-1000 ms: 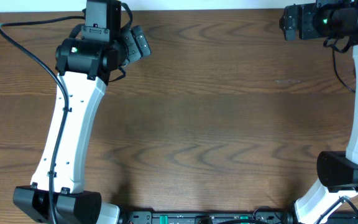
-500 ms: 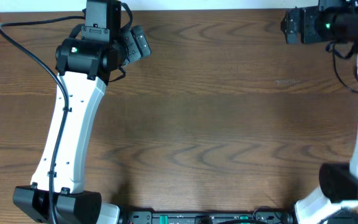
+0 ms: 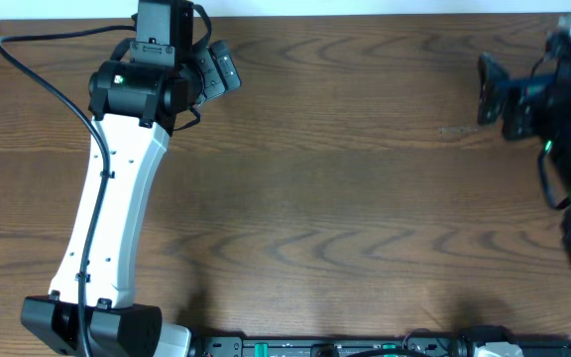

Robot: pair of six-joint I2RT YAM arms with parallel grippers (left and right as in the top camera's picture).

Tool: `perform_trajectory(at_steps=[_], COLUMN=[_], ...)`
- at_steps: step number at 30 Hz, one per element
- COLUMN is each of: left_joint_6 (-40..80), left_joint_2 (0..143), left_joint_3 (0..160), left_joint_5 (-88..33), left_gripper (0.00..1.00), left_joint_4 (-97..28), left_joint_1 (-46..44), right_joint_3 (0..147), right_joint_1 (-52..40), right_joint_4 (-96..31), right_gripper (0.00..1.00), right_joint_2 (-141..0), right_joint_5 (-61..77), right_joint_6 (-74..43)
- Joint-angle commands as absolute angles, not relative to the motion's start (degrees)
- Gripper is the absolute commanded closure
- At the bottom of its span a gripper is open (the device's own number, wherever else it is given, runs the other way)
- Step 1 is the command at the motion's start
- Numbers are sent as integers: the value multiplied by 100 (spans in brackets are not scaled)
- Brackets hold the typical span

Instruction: Untangle cables

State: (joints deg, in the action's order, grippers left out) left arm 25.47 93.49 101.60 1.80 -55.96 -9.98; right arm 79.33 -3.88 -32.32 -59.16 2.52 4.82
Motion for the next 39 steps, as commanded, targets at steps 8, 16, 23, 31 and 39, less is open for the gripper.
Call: perform_trajectory(at_steps=[8,16,23,31,39], left_joint_6=[2515,2515,2515,2515,2515], left_joint_2=[9389,9389,9389,9389,9389], left_joint_3=[10175,10175,10175,10175,10175], left_joint_5=[211,211,211,211,211], left_gripper=[0,0,0,0,0], left_joint_4=[-5610,-5610,-5610,-5610,-5610], left_joint_1=[-1009,-1009,-1009,-1009,-1009], right_joint_3=[3850,1529,392,32,32], right_joint_1=[-150,-80,-80,-84,-82], right_joint_4=[-34,941,985,725,-410], right_gripper=[1,1,1,1,1], right_joint_2=[-3535,-1695,-276,-27,-30], right_joint_5=[320,340,338,340,355], right_joint_6=[541,519,515,447,320])
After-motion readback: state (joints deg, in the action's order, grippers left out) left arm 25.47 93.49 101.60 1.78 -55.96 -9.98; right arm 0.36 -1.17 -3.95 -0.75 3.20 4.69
